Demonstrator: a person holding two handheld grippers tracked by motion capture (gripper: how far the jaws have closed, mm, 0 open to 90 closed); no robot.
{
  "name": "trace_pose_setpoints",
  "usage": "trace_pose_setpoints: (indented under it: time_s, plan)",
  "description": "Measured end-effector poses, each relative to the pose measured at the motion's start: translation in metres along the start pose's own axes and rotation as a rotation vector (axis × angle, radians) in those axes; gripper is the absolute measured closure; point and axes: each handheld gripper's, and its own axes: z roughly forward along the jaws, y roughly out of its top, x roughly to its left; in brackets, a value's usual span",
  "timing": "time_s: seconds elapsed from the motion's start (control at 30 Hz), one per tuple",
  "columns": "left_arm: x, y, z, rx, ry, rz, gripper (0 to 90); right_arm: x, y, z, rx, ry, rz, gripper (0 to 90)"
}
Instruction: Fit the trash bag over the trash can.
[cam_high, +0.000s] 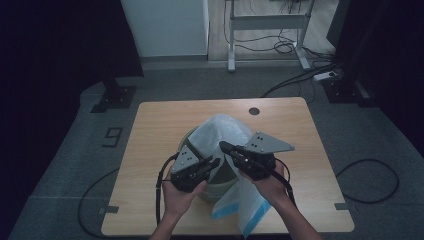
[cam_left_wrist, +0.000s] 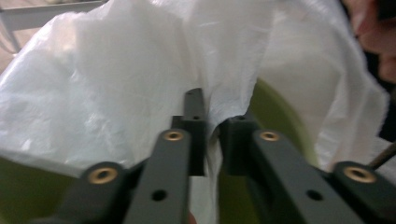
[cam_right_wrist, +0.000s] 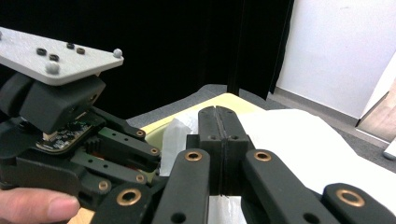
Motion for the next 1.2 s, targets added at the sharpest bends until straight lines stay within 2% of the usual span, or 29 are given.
trace_pose_setpoints:
  time_s: [0.03, 0.1, 0.13, 0.17, 0.2, 0.23, 0.3, 0.4, 0.57, 0.77, 0.97, 1.2]
  plan:
    - [0.001, 0.001, -0.001, -0.008, -0.014, 0.002, 87.9, 0.0, -0.001, 0.0, -0.001, 0.001, 0.002, 89.0]
    - [0.001, 0.001, -0.001, -0.014, -0.011, -0.003, 90.0, -0.001, -0.002, -0.001, -0.003, 0.007, 0.003, 85.2]
    - [0.002, 0.001, -0.002, -0.017, -0.001, -0.008, 90.0, -0.001, -0.003, -0.001, -0.004, 0.013, 0.0, 78.9]
    - [0.004, 0.001, -0.002, -0.017, 0.003, -0.015, 90.0, 0.0, -0.004, -0.002, -0.007, 0.01, -0.003, 68.9]
    - [0.004, 0.001, -0.002, -0.017, 0.003, -0.015, 90.0, 0.0, -0.004, -0.002, -0.007, 0.01, -0.003, 68.9]
    - [0.005, 0.0, -0.002, -0.017, 0.009, -0.022, 90.0, 0.0, -0.006, -0.003, -0.016, -0.004, -0.005, 61.4]
    - [0.007, -0.001, -0.002, -0.015, 0.019, -0.035, 90.0, 0.002, -0.01, -0.009, -0.035, -0.002, 0.02, 45.0]
    - [0.009, -0.003, -0.001, -0.013, 0.024, -0.044, 90.0, 0.004, -0.016, -0.018, -0.051, -0.036, 0.049, 36.0]
    - [0.011, -0.004, -0.003, -0.013, 0.026, -0.046, 90.0, 0.01, -0.039, -0.04, -0.054, -0.075, 0.064, 31.5]
    - [0.011, -0.004, -0.003, -0.014, 0.024, -0.046, 90.0, 0.012, -0.074, -0.055, -0.027, -0.13, 0.133, 28.3]
    - [0.011, -0.002, -0.002, -0.014, 0.021, -0.047, 90.0, 0.015, -0.099, -0.053, 0.013, -0.144, 0.162, 27.9]
    - [0.012, -0.002, -0.003, -0.012, 0.02, -0.044, 90.0, 0.018, -0.109, -0.045, 0.039, -0.162, 0.174, 26.7]
